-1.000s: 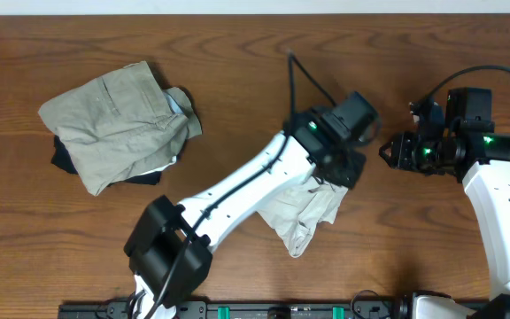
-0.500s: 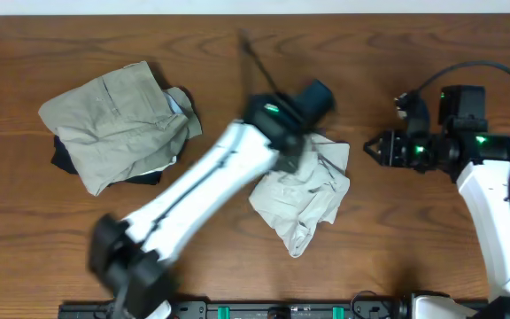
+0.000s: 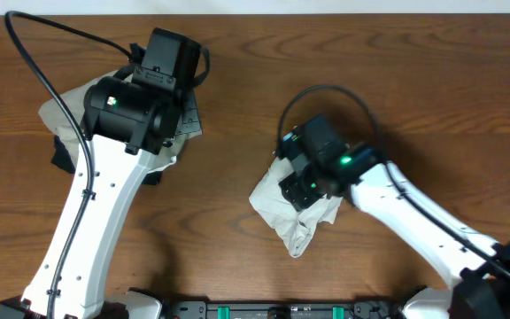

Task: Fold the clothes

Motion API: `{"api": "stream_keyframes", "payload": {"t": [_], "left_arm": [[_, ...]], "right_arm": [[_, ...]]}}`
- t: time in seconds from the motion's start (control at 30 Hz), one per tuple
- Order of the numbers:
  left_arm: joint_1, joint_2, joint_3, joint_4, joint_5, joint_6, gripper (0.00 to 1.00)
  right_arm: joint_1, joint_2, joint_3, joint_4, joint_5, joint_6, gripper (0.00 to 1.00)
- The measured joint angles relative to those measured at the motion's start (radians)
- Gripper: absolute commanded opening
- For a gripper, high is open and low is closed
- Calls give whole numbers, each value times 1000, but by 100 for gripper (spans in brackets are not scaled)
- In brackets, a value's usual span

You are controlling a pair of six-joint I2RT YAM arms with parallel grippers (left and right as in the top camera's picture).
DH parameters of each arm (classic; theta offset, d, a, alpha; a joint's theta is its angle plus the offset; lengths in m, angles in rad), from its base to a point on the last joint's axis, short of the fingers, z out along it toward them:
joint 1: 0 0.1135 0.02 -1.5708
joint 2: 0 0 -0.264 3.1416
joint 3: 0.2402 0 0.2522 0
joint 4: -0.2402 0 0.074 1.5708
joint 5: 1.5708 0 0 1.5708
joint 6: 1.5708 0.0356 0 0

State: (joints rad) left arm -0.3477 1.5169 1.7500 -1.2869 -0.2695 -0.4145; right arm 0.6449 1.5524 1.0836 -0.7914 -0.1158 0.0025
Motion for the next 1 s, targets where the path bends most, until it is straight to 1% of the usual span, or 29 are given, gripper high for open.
{"api": "stream_keyframes", "payload": {"t": [0.07, 0.1, 0.13, 0.2, 0.3, 0.4, 0.5, 0.6, 0.87, 0.93, 0.97, 1.0], "left_arm": [[3, 0, 0, 0, 0, 4, 10], [3, 0, 0, -1, 0, 7, 10], [3, 0, 0, -1, 0, 9, 10], [3, 0, 0, -1, 0, 14, 10], [3, 0, 0, -1, 0, 19, 11], [3, 0, 0, -1, 0, 22, 11], [3, 0, 0, -1, 0, 22, 11], [3, 0, 0, -2, 0, 22, 11], [3, 0, 0, -3, 0, 22, 12], [3, 0, 0, -3, 0, 22, 12], [3, 0, 0, -3, 0, 22, 12], [3, 0, 0, -3, 0, 22, 12]], "right_arm": [[43, 13, 0, 1, 85, 0, 63], [66, 16, 0, 1, 133, 1, 58], [83, 18, 0, 2, 177, 4, 51], [100, 21, 0, 4, 252, 20, 31], [101, 30, 0, 4, 353, 60, 14], [95, 33, 0, 3, 462, 114, 2], [70, 34, 0, 4, 524, 158, 1], [16, 34, 0, 4, 526, 189, 1], [-231, 34, 0, 34, 289, 203, 2], [-293, 34, 0, 50, 243, 204, 7], [-323, 34, 0, 55, 230, 206, 13], [-350, 34, 0, 57, 218, 211, 15]]}}
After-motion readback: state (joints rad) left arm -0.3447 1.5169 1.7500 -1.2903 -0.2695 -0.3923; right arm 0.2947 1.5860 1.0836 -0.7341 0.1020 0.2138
